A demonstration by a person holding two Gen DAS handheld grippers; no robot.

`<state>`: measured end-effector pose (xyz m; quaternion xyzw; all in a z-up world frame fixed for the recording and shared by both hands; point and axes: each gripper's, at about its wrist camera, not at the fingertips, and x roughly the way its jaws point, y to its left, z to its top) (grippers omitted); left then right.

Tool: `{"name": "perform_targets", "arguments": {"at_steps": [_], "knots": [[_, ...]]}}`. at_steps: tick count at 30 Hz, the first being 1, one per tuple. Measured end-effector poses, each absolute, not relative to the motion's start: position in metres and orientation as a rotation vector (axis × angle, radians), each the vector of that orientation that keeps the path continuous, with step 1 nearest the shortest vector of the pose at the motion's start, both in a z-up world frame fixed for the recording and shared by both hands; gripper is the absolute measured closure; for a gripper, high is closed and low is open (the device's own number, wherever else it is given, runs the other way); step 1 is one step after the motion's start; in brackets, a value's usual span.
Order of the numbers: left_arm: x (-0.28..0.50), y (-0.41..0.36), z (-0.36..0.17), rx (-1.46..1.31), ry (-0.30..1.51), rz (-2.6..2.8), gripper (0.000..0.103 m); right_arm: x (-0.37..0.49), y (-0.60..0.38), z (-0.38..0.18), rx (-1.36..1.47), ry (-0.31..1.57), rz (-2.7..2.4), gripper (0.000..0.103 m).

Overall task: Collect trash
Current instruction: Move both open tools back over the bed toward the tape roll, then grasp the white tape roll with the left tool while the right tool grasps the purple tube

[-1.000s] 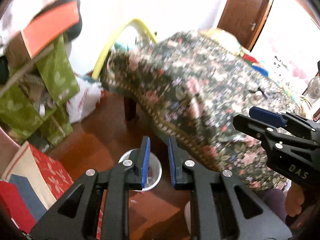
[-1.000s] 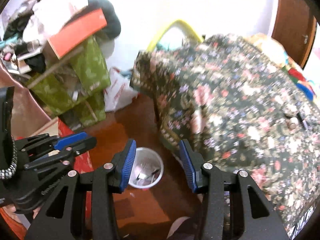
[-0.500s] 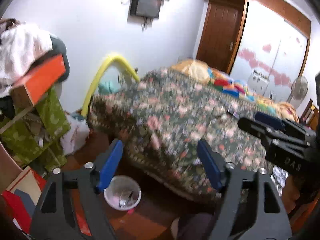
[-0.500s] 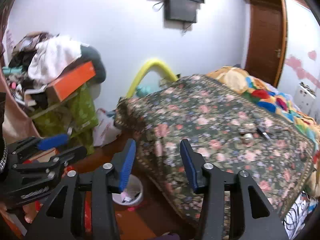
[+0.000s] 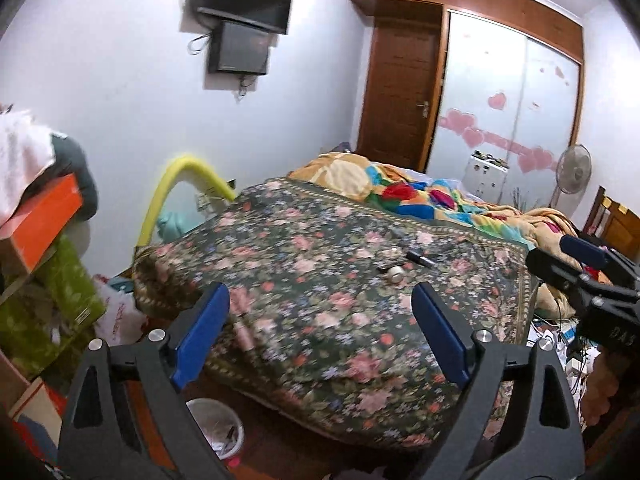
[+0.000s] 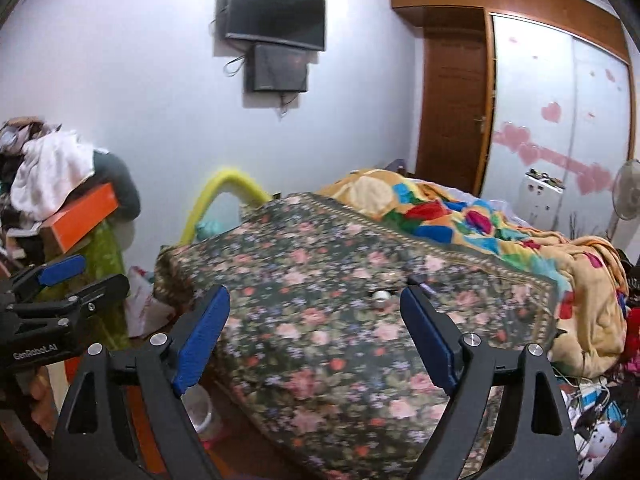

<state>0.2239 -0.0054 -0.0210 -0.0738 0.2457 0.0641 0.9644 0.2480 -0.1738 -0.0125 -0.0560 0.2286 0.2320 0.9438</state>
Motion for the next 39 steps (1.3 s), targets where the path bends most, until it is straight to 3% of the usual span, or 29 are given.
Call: {"name": "perform_targets", "arguments": {"at_steps": [15, 36, 39], "knots": [[0.349, -0.077, -0.053, -0.120, 0.556, 0.004, 0.002, 0.340, -0.267, -0.039, -0.139, 0.500, 0.246, 0.018], [0.553, -0.117, -0.199, -0.045, 0.768, -0.025, 0.002, 0.545, -0.282, -0.182, -0.127, 0.791, 0.335, 0.018], [0.575, -0.119, -0.217, -0.062, 0.791, -0.034, 0.006, 0.578, -0.266, -0.200, -0.136, 0.805, 0.379, 0.022]]}}
